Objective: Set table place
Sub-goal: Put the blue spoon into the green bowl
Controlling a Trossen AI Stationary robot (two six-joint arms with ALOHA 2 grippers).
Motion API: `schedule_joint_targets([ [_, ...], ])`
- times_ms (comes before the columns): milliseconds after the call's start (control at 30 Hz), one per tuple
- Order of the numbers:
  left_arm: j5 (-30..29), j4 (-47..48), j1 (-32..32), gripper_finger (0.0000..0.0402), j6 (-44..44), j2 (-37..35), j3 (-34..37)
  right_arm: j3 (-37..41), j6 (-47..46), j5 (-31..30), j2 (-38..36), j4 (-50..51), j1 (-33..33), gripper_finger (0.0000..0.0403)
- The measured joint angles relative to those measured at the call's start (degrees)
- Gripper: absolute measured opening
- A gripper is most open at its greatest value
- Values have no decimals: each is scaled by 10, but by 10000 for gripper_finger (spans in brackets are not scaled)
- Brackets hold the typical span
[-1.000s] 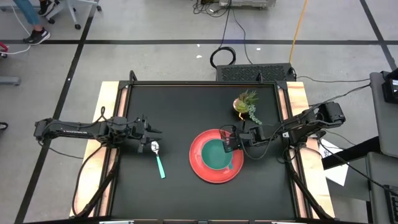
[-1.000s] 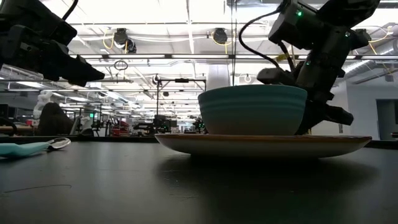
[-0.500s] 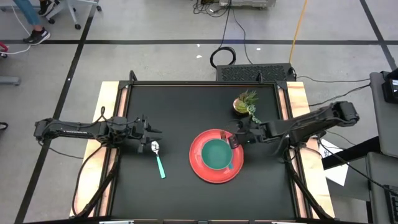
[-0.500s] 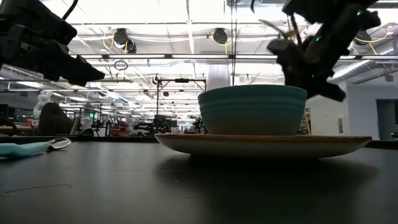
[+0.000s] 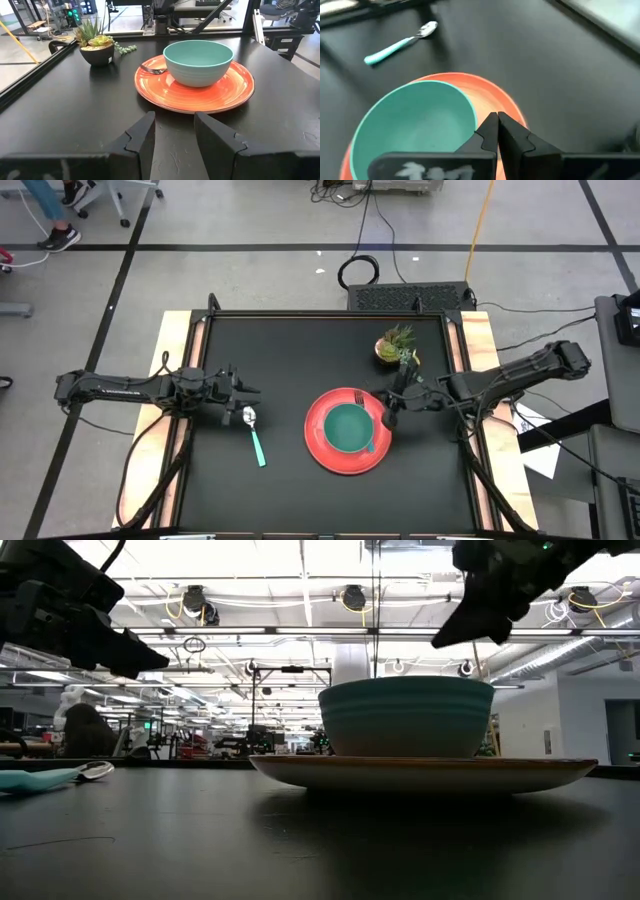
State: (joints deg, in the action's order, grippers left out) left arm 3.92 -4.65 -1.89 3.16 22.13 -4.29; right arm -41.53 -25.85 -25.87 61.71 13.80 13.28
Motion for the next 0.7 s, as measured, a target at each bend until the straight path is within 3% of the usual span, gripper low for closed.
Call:
schedule_joint_targets([
  [100, -8, 1, 0, 143, 0, 0, 0, 23, 84, 0, -1, -58, -2, 0],
  [233, -30, 3, 0, 143, 0, 0, 0, 108, 165, 11, -16, -243, -22, 0],
  [367, -38, 5, 0, 143, -3, 0, 0, 211, 175, 36, -54, -378, -51, 0],
  [533, -40, 6, 0, 143, 1, 0, 0, 293, 185, 38, -124, -402, -70, 0],
  [700, -41, 6, 0, 143, 9, 0, 0, 323, 239, 38, -193, -412, -69, 0],
])
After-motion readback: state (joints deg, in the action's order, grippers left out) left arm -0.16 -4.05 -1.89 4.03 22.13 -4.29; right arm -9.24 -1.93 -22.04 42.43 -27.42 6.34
